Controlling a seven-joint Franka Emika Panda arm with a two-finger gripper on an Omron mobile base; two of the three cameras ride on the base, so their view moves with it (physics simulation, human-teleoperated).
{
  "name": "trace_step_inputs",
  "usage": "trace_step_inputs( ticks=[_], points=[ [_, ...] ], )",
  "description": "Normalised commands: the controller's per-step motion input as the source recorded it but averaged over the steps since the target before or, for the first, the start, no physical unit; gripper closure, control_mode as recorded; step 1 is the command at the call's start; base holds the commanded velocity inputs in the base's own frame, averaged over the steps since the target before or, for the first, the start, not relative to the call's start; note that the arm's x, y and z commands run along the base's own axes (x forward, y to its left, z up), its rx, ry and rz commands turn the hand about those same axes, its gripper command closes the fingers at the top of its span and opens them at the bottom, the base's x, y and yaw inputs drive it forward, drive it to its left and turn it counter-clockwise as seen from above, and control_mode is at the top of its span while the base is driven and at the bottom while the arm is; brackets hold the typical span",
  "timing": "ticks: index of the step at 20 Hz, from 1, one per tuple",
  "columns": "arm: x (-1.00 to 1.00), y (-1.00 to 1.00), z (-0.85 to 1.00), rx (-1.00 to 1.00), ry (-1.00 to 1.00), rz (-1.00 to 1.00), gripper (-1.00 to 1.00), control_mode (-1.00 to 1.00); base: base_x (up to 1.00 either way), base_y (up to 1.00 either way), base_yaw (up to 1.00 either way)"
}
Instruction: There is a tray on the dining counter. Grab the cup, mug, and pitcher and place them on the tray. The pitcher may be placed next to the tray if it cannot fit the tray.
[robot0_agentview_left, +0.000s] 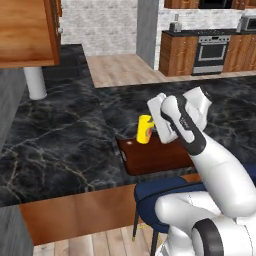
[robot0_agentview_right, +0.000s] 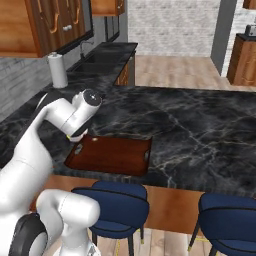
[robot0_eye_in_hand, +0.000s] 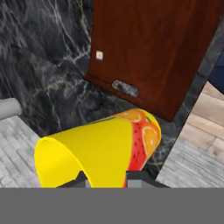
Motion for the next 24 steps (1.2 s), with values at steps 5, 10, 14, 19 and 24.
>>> trace_step_inputs(
  ticks=[5, 10, 14, 19, 24],
  points=[
    [0.45, 0.0, -0.43, 0.0, 0.0, 0.01, 1.0, -1.0, 0.0, 0.0, 0.0],
    [0.35, 0.0, -0.56, 0.0, 0.0, 0.02, 1.0, -1.0, 0.0, 0.0, 0.0],
    [0.37, 0.0, -0.51, 0.0, 0.0, 0.02, 1.0, -1.0, 0.0, 0.0, 0.0],
    [0.39, 0.0, -0.4, 0.0, 0.0, 0.01, 1.0, -1.0, 0.0, 0.0, 0.0],
    [0.4, 0.0, -0.28, 0.0, 0.0, 0.0, 1.0, -1.0, 0.0, 0.0, 0.0]
  ],
)
